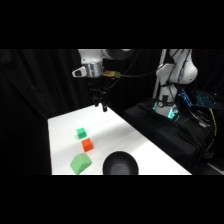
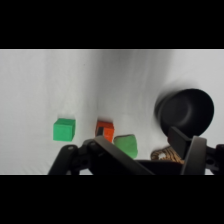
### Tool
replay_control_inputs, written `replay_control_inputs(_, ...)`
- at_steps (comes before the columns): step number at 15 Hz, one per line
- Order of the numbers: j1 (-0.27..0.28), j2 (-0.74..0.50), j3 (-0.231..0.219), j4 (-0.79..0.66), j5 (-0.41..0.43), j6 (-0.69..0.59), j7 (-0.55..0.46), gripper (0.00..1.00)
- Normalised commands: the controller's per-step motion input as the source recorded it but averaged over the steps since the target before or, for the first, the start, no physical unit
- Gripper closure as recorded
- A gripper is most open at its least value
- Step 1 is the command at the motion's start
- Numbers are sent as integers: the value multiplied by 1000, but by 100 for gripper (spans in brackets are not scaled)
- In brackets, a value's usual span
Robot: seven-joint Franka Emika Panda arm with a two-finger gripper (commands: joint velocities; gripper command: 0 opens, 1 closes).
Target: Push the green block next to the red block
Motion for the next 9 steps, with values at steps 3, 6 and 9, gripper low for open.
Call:
replay_control_inputs(3,-39,54,14,61,-24,12,-17,0)
replay_control_inputs(6,-100,173,-35,249,-46,2,-126,0)
replay_control_inputs(9,-150,262,-64,448,-80,-96,-258,0)
